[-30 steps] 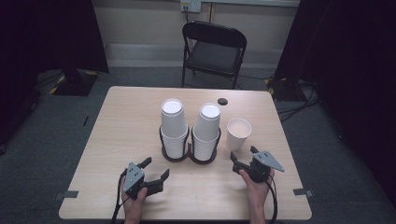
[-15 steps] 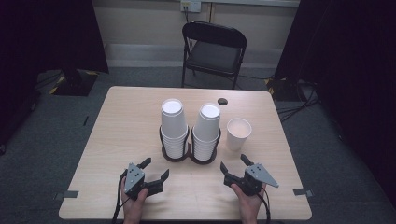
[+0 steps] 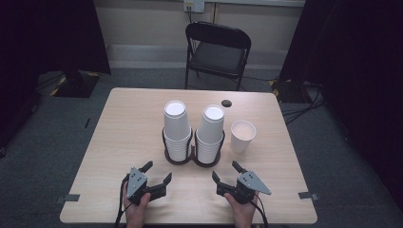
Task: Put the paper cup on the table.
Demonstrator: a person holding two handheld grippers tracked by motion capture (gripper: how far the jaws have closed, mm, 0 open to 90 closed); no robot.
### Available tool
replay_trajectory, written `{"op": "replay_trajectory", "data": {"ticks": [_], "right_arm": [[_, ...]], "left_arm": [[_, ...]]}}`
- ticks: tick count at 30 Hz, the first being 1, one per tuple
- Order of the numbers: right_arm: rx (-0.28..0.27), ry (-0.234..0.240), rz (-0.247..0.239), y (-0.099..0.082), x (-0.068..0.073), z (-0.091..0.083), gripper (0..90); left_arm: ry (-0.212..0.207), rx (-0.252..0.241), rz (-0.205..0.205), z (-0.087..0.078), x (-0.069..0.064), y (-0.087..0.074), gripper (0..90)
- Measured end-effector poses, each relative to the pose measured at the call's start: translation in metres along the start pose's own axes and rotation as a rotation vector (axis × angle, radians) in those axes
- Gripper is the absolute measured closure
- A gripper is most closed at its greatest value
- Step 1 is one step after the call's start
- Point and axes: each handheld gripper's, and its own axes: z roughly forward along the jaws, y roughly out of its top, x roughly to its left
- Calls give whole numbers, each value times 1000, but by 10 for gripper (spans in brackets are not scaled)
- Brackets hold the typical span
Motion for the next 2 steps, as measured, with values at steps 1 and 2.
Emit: {"op": "replay_trajectory", "data": {"ticks": [1, 2], "right_arm": [[0, -4, -3, 0, 1, 0, 132], [-1, -12, -7, 0, 1, 0, 132]], "left_arm": [[-1, -2, 0, 0, 0, 0, 163], [1, -5, -1, -1, 0, 0, 164]]}}
